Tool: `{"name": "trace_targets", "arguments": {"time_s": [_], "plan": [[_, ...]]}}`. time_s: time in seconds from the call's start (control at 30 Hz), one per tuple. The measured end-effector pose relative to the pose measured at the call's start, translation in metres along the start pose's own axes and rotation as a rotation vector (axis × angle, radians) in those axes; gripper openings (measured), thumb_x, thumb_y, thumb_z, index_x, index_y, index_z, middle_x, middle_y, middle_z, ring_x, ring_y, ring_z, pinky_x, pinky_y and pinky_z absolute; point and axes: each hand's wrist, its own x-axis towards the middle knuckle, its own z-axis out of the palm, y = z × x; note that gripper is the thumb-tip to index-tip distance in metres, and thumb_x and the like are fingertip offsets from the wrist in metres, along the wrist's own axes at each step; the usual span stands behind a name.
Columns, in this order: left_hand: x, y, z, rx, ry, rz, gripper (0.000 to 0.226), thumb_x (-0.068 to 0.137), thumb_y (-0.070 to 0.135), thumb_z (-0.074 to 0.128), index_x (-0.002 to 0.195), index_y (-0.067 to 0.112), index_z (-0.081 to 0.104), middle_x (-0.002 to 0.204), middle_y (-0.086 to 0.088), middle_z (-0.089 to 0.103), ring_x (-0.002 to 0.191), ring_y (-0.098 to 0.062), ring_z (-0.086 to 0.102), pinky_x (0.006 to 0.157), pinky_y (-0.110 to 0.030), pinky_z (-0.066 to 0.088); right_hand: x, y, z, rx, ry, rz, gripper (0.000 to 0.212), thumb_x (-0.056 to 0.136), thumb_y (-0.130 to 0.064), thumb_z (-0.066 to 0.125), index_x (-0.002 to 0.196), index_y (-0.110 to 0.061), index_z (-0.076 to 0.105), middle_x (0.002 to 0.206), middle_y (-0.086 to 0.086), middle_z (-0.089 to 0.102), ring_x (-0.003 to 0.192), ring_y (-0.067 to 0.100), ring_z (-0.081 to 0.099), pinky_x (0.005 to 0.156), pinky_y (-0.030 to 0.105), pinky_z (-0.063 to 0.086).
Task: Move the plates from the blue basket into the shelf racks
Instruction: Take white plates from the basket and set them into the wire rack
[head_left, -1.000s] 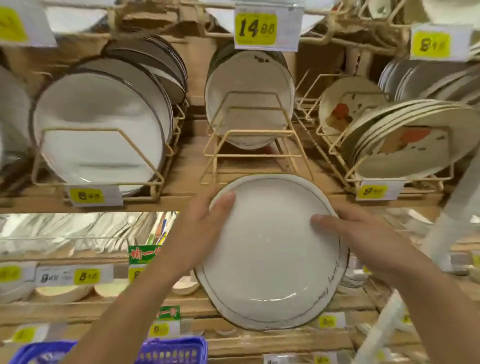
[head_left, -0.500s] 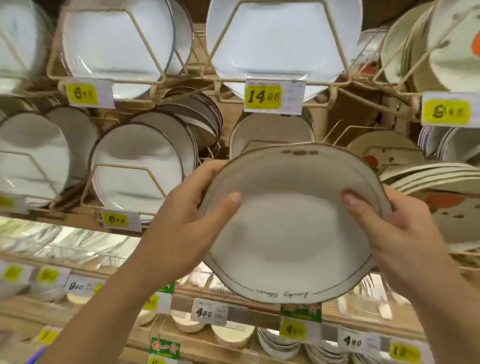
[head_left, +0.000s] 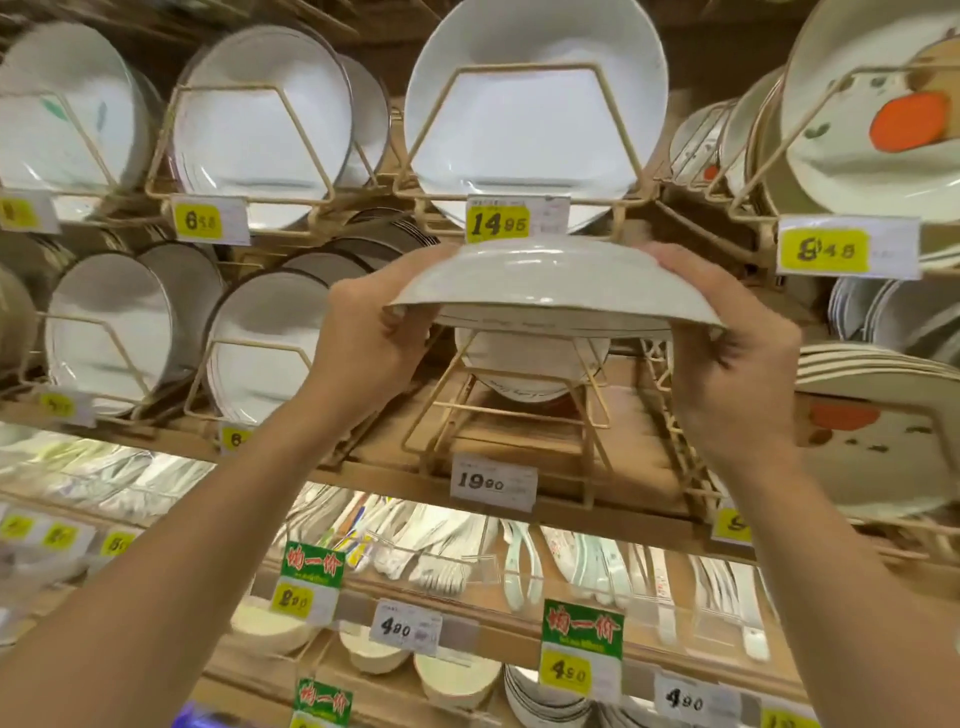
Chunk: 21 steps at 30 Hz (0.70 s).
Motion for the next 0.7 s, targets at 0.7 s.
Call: {"name": "trace_targets", "arguments": {"time_s": [0.7], "plan": [[0.029, -0.128, 0.109, -0.146, -0.065, -0.584, 0.022, 0.087, 0.012, 0.066, 0.108, 0.007, 0.070, 0.102, -0.011, 0.072, 0.092, -0.018, 0.065, 0.069, -0.011, 0.042, 0.030, 0.096, 0.079, -0.214, -0.134, 0.591, 0.040, 0.093, 0.001, 0.048, 0.127, -0.013, 0.063, 0.120, 0.011, 0.067, 0.114, 0.029, 0.060, 0.103, 0.040, 0.046]]}}
